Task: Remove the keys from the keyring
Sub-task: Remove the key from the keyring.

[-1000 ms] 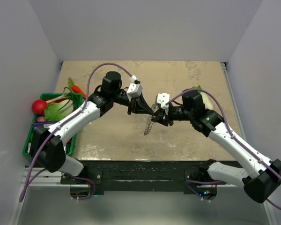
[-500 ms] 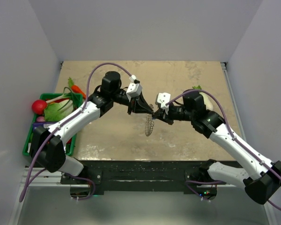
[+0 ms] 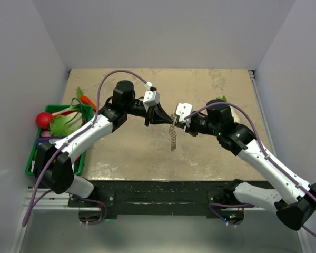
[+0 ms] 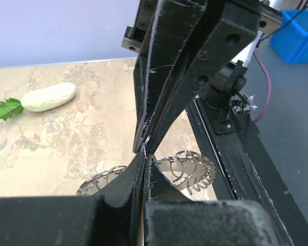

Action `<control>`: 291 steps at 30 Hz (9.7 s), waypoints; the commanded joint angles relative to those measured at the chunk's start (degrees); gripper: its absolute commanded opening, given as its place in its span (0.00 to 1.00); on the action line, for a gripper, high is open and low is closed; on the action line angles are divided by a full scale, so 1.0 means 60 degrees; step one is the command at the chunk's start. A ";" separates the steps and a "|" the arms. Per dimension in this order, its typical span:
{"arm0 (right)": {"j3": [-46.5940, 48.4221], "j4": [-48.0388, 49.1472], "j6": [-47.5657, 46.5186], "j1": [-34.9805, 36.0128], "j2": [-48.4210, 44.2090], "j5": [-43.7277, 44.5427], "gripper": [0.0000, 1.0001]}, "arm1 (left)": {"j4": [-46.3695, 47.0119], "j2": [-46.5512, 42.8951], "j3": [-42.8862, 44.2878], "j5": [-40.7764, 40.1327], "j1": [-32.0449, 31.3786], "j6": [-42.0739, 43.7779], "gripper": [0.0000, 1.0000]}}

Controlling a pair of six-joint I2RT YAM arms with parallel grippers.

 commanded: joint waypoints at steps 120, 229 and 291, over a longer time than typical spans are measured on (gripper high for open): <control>-0.1429 0.2048 -0.0588 0.0536 -0.0762 0.2107 0.00 | 0.4259 -0.0136 -0.0995 -0.0180 0.0252 -0.5200 0.00; 0.3347 -0.4897 -0.5026 -0.1559 0.1919 -0.5219 0.00 | 0.9387 0.0230 -0.1963 0.2544 -0.0319 -0.8116 0.00; -0.0344 -0.1836 -0.2434 -0.0593 0.1523 -0.4209 0.00 | -0.5848 -0.0166 0.2227 0.4346 0.0149 0.4483 0.00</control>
